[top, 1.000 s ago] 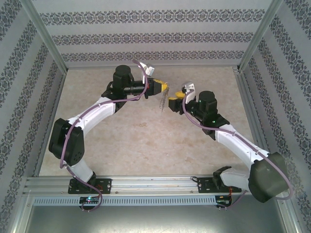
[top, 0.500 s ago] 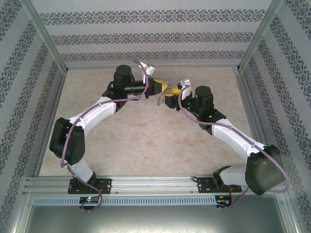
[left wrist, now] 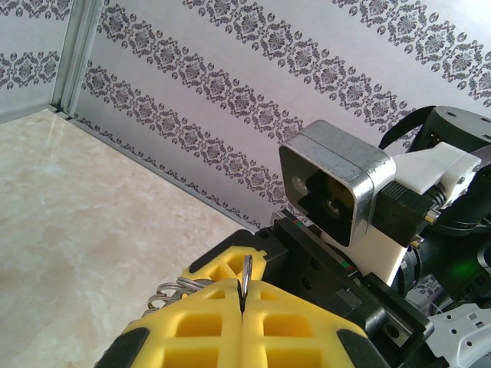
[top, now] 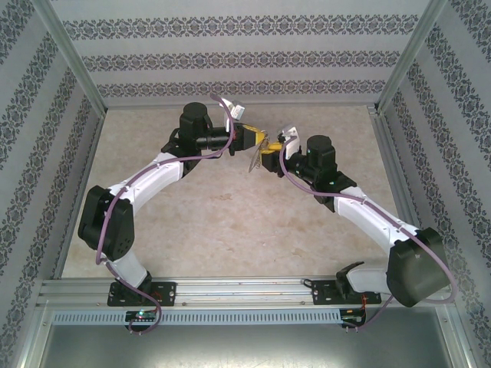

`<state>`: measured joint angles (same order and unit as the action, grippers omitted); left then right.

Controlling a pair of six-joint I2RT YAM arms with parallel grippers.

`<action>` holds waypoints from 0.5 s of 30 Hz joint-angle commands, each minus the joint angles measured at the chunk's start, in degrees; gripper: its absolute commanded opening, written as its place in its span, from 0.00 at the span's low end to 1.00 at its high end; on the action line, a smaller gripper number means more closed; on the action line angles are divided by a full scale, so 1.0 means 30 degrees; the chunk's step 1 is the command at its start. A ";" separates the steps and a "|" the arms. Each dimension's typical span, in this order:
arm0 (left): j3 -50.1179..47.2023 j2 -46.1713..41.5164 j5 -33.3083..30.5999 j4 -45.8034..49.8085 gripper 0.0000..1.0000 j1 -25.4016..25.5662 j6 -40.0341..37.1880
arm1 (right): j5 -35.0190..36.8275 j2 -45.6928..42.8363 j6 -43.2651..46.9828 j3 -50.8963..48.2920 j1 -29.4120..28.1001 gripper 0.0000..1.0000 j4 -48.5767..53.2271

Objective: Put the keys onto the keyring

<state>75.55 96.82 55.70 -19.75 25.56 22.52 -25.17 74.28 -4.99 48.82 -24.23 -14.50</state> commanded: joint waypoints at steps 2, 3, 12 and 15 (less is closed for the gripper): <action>0.0744 -0.0221 0.0527 -0.0739 0.00 0.0299 -0.0183 | -0.0649 -0.0530 0.0488 0.0398 0.0094 0.28 0.0445; 0.0774 -0.0221 0.0505 -0.0742 0.00 0.0313 -0.0182 | -0.0665 -0.0594 0.0540 0.0394 0.0140 0.28 0.0509; 0.0860 -0.0221 0.0535 -0.0708 0.00 0.0298 -0.0199 | -0.0495 -0.0814 0.0555 0.0448 0.0494 0.21 0.0648; 0.0862 -0.0221 0.0540 -0.0688 0.00 0.0298 -0.0191 | -0.0575 -0.0826 0.0544 0.0510 0.0547 0.20 0.0687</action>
<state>75.68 96.82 55.88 -19.73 25.56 22.52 -26.02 72.99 -4.10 48.82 -22.98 -12.16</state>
